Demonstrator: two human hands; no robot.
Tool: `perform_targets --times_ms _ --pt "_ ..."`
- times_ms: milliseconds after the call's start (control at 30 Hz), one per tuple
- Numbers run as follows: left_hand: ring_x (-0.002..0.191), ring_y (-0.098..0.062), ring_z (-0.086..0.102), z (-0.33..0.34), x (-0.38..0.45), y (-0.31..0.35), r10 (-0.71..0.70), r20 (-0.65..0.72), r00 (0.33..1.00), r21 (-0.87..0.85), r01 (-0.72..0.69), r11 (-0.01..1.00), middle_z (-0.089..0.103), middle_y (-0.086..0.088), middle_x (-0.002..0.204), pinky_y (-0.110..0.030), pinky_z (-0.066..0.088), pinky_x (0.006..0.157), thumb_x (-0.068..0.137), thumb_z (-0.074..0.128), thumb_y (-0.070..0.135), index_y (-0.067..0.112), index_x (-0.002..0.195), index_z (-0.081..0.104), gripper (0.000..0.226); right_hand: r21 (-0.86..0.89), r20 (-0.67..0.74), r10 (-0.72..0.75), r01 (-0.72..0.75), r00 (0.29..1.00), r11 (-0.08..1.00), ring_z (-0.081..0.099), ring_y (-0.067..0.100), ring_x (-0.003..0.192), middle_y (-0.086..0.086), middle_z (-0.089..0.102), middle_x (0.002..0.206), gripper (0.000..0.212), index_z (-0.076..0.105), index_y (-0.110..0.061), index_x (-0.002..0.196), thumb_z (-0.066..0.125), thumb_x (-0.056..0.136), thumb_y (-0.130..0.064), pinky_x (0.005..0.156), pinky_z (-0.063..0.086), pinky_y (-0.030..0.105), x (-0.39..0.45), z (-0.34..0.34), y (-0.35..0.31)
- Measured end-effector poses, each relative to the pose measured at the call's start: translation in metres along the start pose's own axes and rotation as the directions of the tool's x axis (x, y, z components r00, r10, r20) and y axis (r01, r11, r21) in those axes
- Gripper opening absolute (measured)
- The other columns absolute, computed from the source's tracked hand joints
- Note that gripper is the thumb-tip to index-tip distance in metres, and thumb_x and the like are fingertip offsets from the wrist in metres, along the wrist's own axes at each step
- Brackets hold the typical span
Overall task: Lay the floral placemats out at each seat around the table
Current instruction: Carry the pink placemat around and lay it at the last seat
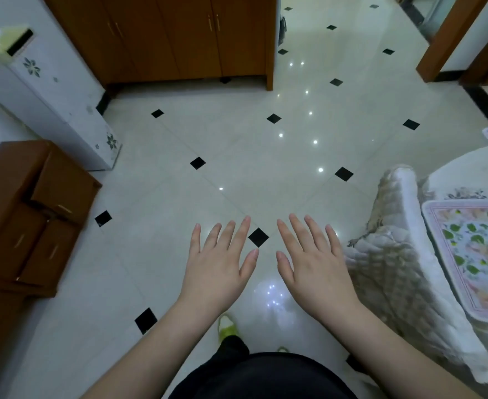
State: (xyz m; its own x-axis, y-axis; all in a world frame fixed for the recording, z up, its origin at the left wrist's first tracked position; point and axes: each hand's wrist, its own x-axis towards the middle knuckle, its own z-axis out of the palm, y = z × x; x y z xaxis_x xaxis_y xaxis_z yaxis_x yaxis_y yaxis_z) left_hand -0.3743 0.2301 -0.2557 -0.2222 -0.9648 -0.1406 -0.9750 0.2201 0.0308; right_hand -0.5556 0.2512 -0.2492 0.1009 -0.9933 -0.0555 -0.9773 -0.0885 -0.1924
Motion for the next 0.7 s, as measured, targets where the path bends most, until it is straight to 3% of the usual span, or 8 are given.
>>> perform_targets --times_ms 167,433,567,700 --pt "0.146 -0.011 0.029 -0.004 0.063 -0.027 0.025 -0.019 0.999 -0.035 -0.026 0.999 0.027 0.003 0.162 -0.044 -0.012 0.119 0.088 -0.012 0.062 0.035 0.156 -0.009 0.073 -0.004 -0.004 0.045 -0.045 0.999 0.999 0.032 0.026 0.145 0.003 0.040 0.155 0.064 0.039 -0.022 0.150 0.016 0.095 -0.046 0.120 0.017 0.048 0.067 0.004 -0.004" --pt "0.153 -0.016 0.003 -0.020 0.173 -0.084 0.095 -0.051 0.994 -0.068 -0.099 0.993 0.010 0.006 0.167 -0.049 -0.011 0.120 0.088 -0.014 0.062 0.033 0.157 -0.006 0.076 -0.038 0.010 0.122 -0.122 0.992 0.992 0.006 0.019 0.152 -0.005 0.013 0.165 0.059 0.009 -0.031 0.157 0.010 0.101 -0.049 0.120 -0.008 0.041 0.185 0.005 -0.020" --pt "0.153 -0.017 -0.005 -0.026 0.228 -0.098 0.190 -0.041 0.981 -0.040 -0.192 0.981 0.002 0.006 0.167 -0.044 -0.019 0.116 0.088 -0.014 0.061 0.032 0.157 -0.005 0.076 -0.020 -0.011 0.187 -0.187 0.982 0.982 0.013 0.020 0.151 -0.003 0.020 0.163 0.063 0.018 -0.029 0.156 0.011 0.097 -0.049 0.120 -0.004 0.041 0.230 -0.002 -0.023" --pt "0.153 -0.018 -0.006 -0.032 0.279 -0.087 0.279 -0.040 0.959 -0.032 -0.280 0.959 0.000 0.004 0.167 -0.042 -0.018 0.116 0.089 -0.014 0.060 0.030 0.158 -0.003 0.076 0.006 -0.028 0.270 -0.270 0.963 0.963 0.012 0.020 0.152 -0.003 0.019 0.164 0.056 0.019 -0.029 0.156 0.020 0.103 -0.047 0.120 -0.005 0.041 0.260 -0.009 -0.006"
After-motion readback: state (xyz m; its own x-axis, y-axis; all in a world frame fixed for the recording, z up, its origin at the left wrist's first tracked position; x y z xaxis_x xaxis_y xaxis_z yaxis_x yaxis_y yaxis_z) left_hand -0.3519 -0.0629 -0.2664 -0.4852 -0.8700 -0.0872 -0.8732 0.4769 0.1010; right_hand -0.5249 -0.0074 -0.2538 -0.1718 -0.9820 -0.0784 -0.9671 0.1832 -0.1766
